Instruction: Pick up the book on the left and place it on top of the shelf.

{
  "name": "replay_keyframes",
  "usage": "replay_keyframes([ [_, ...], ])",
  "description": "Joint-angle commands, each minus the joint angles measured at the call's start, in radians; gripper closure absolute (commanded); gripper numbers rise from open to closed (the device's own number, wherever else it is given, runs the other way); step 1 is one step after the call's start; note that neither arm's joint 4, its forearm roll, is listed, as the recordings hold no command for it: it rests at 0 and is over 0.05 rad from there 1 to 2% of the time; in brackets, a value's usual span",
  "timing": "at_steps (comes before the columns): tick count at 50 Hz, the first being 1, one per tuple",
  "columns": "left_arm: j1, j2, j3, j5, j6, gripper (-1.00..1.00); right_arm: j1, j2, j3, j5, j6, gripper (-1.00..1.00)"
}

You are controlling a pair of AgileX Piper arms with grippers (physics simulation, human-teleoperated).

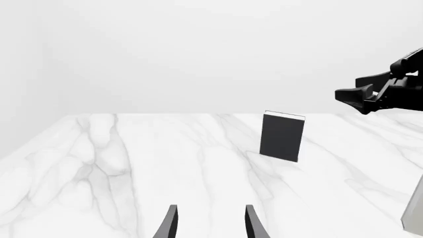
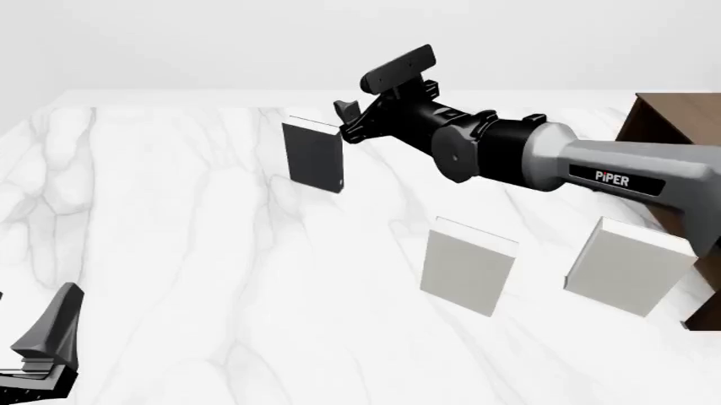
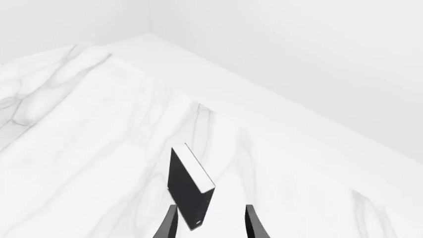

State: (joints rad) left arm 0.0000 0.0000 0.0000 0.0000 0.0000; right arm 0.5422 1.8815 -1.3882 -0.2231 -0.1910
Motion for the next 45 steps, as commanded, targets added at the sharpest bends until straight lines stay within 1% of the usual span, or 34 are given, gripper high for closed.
replay_keyframes([
  [1, 0.000, 0.000, 0.000, 0.000, 0.000, -1.00, 0.004, 0.044, -0.029, -0.012, 0.010, -1.00],
  [9, 0.000, 0.000, 0.000, 0.000, 0.000, -1.00, 0.008, 0.087, -0.056, -0.019, 0.021, -1.00],
  [10, 0.000, 0.000, 0.000, 0.000, 0.000, -1.00, 0.021, 0.163, -0.105, -0.040, 0.040, -1.00],
  [45, 0.000, 0.000, 0.000, 0.000, 0.000, -1.00, 0.015, 0.277, -0.215, -0.024, 0.055, -1.00],
])
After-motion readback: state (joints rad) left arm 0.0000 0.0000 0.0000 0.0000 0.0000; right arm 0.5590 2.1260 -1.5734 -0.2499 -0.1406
